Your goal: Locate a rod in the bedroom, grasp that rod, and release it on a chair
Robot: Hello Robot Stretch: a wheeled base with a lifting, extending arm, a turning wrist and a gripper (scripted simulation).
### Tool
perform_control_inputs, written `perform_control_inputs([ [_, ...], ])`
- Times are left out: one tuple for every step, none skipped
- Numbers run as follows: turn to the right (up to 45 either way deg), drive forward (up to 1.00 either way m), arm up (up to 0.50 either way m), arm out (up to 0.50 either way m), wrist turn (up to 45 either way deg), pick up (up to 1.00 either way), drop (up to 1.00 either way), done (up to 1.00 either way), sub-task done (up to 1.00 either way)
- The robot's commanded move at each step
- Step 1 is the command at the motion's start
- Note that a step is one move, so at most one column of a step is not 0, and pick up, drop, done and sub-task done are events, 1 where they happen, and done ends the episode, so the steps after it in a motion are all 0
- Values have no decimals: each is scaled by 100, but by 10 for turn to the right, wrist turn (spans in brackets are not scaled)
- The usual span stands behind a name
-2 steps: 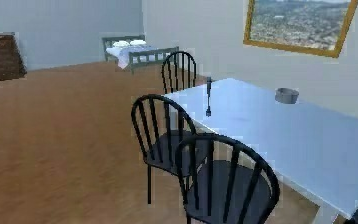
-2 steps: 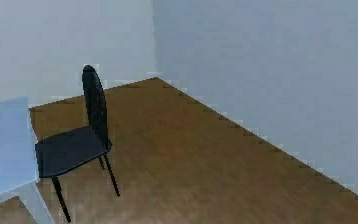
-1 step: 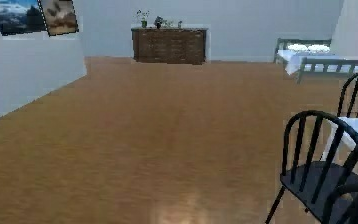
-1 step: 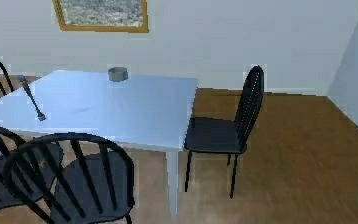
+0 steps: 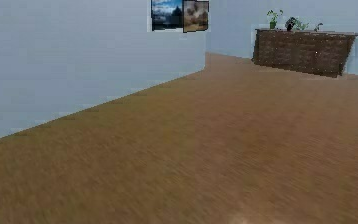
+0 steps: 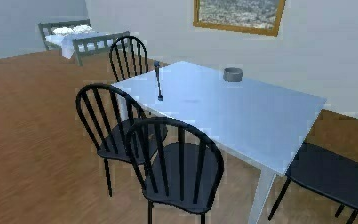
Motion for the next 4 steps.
perform_control_inputs([
  [-30,0,0,0,0,0,0,0,0],
  [450,0,0,0,0,0,0,0,0],
  [120,0,0,0,0,0,0,0,0],
  [0,65,0,0,0,0,0,0,0],
])
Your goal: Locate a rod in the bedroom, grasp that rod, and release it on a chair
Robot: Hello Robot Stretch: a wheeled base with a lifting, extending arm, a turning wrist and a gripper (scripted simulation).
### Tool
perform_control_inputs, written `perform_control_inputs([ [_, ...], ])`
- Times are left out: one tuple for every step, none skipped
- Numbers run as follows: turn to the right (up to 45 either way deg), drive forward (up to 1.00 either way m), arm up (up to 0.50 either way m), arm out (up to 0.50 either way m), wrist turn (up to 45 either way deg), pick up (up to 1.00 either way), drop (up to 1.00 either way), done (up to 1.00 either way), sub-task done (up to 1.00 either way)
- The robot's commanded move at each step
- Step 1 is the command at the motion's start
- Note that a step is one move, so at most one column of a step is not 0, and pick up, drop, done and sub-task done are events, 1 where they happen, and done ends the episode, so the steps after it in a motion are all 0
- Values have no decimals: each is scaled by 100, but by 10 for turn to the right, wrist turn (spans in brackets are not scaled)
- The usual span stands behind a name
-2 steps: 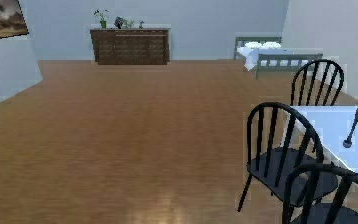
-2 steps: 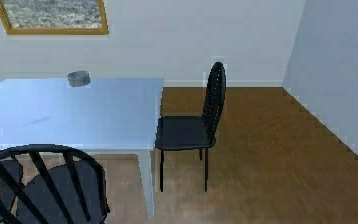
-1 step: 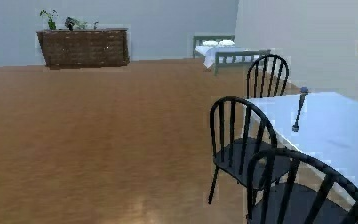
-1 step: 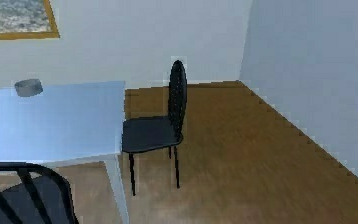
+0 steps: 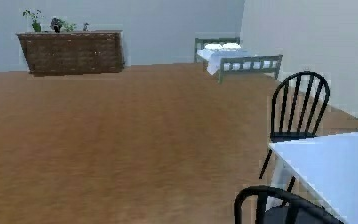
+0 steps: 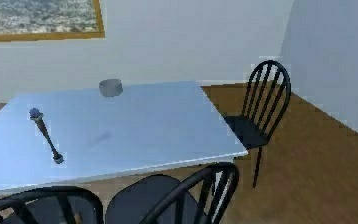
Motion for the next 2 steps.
perform_control_inputs([
  [-300,0,0,0,0,0,0,0,0],
  [450,0,0,0,0,0,0,0,0],
])
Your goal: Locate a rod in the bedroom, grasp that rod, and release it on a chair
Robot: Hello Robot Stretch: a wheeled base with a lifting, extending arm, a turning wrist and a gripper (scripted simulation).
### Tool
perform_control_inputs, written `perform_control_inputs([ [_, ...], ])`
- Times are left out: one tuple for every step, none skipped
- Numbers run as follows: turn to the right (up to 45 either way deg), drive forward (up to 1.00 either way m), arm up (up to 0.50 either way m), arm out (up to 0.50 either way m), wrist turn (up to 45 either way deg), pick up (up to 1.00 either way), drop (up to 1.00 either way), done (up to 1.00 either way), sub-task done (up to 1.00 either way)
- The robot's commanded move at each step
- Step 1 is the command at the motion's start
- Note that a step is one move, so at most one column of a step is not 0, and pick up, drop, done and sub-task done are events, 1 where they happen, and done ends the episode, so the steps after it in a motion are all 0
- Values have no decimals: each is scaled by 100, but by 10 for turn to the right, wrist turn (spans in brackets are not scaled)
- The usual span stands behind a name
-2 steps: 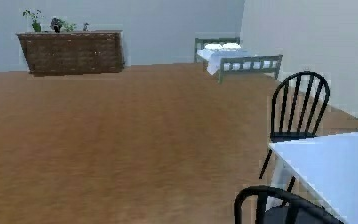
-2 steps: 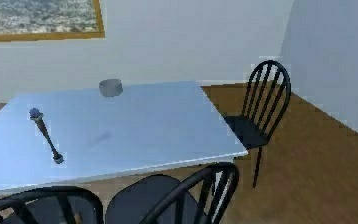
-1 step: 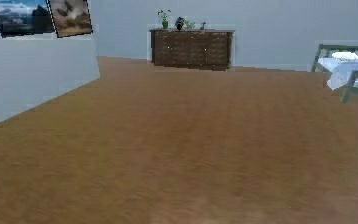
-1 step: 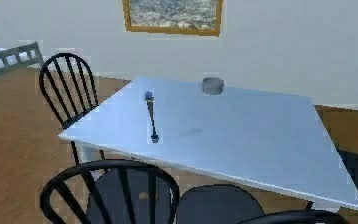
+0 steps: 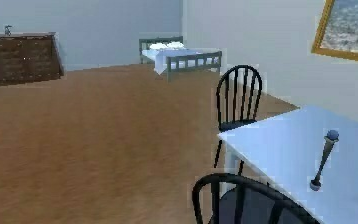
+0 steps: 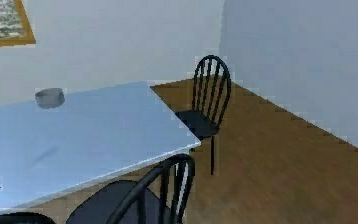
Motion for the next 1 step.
perform_control_inputs([
  [450,0,0,0,0,0,0,0,0],
])
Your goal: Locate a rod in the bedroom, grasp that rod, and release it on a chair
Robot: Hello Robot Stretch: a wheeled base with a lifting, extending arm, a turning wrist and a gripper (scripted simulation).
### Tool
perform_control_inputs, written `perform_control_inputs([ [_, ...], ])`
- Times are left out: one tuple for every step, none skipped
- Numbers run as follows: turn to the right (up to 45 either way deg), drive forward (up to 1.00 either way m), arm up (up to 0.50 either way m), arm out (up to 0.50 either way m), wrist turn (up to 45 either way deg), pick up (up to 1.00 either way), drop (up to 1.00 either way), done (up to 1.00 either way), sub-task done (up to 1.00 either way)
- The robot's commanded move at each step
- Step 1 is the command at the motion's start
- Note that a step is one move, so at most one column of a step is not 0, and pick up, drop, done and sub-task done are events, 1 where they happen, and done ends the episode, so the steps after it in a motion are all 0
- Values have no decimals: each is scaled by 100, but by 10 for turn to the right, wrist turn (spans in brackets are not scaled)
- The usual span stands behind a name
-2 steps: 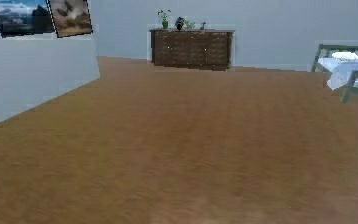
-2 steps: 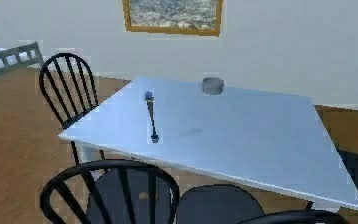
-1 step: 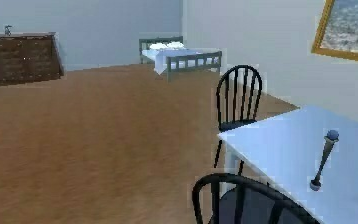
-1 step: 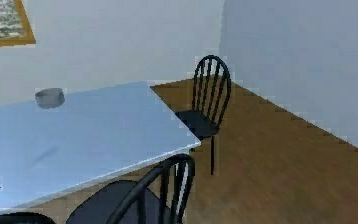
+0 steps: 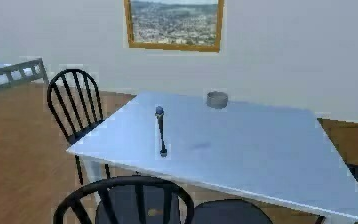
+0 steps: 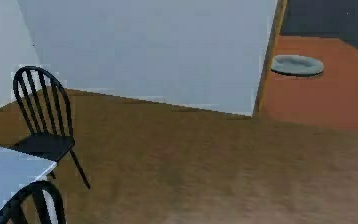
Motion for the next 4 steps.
perform_control_inputs([
  [450,0,0,0,0,0,0,0,0],
  [150,0,0,0,0,0,0,0,0],
  [0,5,0,0,0,0,0,0,0],
  [-450,0,0,0,0,0,0,0,0],
])
